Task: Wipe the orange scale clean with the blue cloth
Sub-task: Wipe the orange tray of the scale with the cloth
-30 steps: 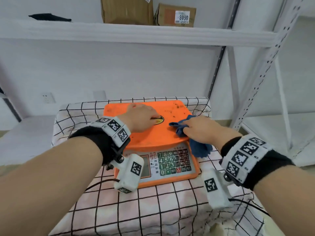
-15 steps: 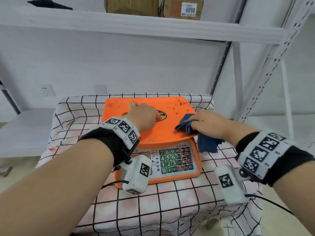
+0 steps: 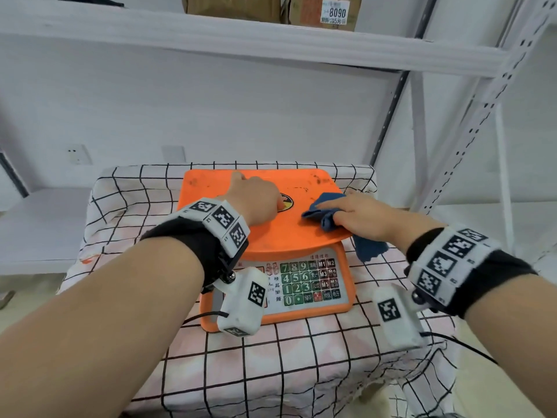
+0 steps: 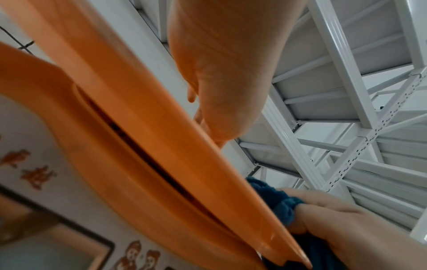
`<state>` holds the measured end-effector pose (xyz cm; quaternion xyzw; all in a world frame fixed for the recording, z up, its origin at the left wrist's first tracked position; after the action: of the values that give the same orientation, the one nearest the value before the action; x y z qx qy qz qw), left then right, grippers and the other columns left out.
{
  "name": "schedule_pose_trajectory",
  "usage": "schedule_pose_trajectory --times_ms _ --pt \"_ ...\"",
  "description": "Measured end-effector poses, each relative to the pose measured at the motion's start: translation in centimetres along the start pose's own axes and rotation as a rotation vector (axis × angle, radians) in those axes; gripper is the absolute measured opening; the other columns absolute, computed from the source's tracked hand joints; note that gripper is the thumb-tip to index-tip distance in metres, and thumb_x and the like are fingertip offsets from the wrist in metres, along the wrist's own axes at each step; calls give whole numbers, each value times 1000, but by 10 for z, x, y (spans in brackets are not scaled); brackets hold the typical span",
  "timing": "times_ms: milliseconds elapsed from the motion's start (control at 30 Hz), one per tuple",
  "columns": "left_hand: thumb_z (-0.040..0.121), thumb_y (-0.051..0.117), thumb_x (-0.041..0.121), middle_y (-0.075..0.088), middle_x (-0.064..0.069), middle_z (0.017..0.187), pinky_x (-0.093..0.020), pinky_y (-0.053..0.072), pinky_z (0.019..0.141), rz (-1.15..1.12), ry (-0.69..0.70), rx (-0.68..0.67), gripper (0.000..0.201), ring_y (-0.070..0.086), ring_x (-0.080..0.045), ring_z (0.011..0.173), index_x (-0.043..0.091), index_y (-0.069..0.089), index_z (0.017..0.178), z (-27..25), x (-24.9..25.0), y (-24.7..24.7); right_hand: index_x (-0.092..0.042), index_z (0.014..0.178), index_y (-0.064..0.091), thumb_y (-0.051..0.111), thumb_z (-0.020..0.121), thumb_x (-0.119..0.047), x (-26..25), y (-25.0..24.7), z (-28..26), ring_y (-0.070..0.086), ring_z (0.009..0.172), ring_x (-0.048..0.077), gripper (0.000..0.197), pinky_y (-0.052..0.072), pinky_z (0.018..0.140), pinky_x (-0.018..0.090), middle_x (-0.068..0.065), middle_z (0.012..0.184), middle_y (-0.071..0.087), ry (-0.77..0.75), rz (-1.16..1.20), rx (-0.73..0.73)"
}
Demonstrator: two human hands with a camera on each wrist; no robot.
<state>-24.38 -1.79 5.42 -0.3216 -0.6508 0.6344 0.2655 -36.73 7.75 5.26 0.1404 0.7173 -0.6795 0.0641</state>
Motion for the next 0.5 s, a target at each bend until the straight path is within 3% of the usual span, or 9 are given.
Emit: schedule_pose_trajectory --times_ms 67,167,267,367,500 --pt "88 35 0 55 7 85 -40 19 99 3 -3 -1 50 52 -21 99 32 69 108 0 -1 1 -27 131 52 34 97 -15 1 0 8 42 103 13 41 27 100 31 -4 126 56 25 -122 -3" --pt "87 35 -1 53 7 82 -40 19 97 -4 -13 -6 50 53 -21 95 31 69 104 1 -2 2 -24 130 49 33 98 -25 -4 6 28 45 119 20 36 27 105 36 -1 131 53 68 -186 -3" --pt "89 35 2 59 9 91 -40 18 100 -28 -20 -7 50 52 -19 98 34 68 107 2 -2 2 -27 134 49 36 96 -19 -6 9 30 43 125 16 41 25 109 35 -5 134 52 32 -170 6" --pt "89 35 2 64 8 111 -39 17 102 -31 -26 -1 51 52 -19 108 33 68 113 5 -4 1 -33 129 52 35 92 -14 0 6 19 47 120 13 45 17 112 35 -9 123 58 -8 -209 27" --pt "89 33 0 60 8 97 -40 19 100 -10 -20 -7 55 50 -19 97 37 64 116 2 -2 1 -34 118 51 30 96 -21 7 4 28 46 122 19 33 11 113 45 -3 111 55 103 -315 -7"
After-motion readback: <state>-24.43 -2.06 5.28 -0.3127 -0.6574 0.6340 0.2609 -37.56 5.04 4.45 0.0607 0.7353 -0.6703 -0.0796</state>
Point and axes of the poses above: each hand's wrist, its own z-axis towards the middle knuckle, its own y-axis out of the palm, x = y × z, the point moved 6 cm from there along z, towards the middle knuckle
